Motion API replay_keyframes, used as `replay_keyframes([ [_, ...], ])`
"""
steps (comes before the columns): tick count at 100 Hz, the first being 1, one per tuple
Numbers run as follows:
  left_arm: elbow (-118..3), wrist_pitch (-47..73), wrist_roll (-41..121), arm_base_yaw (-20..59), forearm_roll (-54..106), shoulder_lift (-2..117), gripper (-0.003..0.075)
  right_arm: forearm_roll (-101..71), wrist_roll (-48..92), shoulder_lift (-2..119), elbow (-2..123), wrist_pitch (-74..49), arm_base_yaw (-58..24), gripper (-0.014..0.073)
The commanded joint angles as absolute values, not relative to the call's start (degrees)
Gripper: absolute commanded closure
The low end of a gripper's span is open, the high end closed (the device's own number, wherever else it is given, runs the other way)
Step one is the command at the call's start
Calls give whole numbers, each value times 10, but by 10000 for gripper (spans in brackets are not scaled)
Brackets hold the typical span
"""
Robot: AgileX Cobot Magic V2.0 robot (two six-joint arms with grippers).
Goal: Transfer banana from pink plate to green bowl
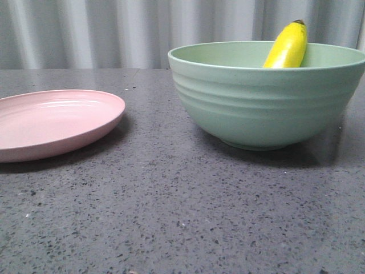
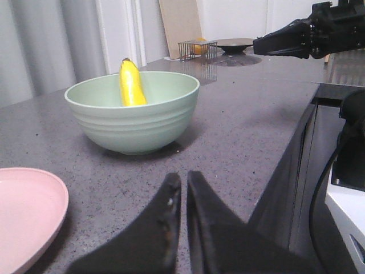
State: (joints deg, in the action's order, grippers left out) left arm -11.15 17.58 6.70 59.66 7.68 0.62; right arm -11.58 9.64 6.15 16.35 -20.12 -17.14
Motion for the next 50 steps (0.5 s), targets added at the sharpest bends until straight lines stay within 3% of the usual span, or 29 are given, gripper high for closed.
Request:
replay_keyframes([
  [1,-118,129,63,597,85,12,741,-114,101,67,167,-156,-169,659],
  [50,-99,126,63,597,85,12,741,-114,101,67,155,-160,-169,659],
])
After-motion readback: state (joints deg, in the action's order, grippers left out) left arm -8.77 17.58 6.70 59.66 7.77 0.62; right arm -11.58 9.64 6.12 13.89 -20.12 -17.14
